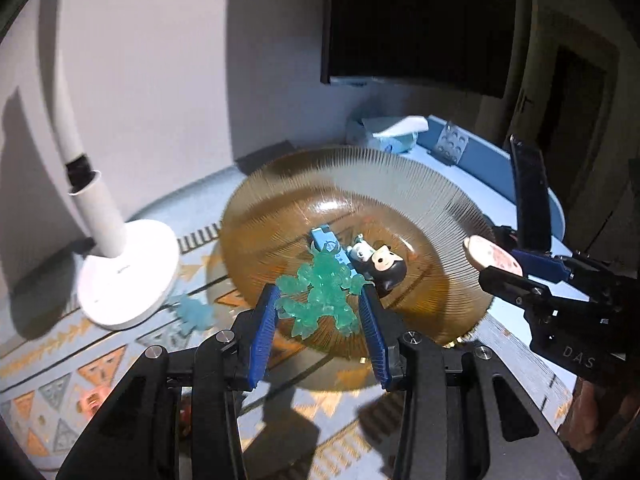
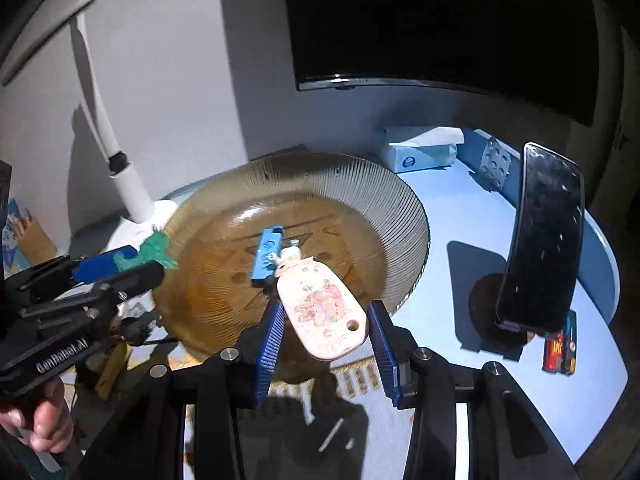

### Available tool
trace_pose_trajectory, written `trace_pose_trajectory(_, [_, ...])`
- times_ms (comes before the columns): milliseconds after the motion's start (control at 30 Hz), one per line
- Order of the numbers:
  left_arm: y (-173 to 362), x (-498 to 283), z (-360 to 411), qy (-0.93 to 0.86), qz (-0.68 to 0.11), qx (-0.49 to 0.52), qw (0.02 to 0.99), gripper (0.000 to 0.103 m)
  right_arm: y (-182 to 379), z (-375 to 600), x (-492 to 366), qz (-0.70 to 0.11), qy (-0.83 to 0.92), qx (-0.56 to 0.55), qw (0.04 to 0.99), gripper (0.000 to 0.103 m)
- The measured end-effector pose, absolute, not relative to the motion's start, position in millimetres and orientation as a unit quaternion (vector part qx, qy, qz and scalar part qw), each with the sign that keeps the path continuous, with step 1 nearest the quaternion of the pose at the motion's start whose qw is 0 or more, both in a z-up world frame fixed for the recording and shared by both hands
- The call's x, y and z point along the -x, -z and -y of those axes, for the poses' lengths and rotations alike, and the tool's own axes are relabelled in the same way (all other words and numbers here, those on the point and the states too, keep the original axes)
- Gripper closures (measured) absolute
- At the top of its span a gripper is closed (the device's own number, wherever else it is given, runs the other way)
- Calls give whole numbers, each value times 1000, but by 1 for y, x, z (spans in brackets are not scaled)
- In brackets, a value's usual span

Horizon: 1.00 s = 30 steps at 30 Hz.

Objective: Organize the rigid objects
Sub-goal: 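Carry green toy and pink eraser into the amber bowl and release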

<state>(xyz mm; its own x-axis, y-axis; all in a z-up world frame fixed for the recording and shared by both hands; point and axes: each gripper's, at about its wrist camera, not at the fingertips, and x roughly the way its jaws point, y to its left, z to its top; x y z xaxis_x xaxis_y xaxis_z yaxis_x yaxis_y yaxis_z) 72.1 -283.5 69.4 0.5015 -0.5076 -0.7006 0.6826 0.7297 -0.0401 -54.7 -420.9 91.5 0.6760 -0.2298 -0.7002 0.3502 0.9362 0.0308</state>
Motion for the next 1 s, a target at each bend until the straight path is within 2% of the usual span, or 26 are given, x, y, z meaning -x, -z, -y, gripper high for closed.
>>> trace_pose_trajectory(433, [-34,-91,330,311,-395,-193,843,64,-74,435,22,-429,189,-37,883,61])
trace_pose_trajectory(467, [-32,-92,331,310,-402,-194,839,63,-74,435,20,-432,192,-36,881,61])
trace_pose_trajectory(533, [-32,-93,330,307,-408,-190,838,52,-74,436,19,-435,195,-41,878,61])
trace_pose_trajectory(567, [-35,-93,326,304,-407,-182,842,46,-75,437,20,-435,194,-48,878,60])
trace_pose_trajectory(600, [-39,-93,323,302,-404,-176,845,39,-77,439,21,-433,191,-58,879,56])
trace_pose_trajectory(633, [-44,-92,319,303,-400,-167,849,37,-79,440,23,-429,188,-66,881,49])
trace_pose_trajectory(700, [-58,-88,305,309,-389,-147,855,37,-89,440,32,-410,202,-69,887,42])
trace_pose_trajectory(900, [-111,-70,241,299,-341,-91,887,37,-128,441,64,-351,225,-98,904,42])
trace_pose_trajectory(1000, [-139,-59,198,279,-311,-60,907,37,-146,428,73,-332,224,-101,911,38])
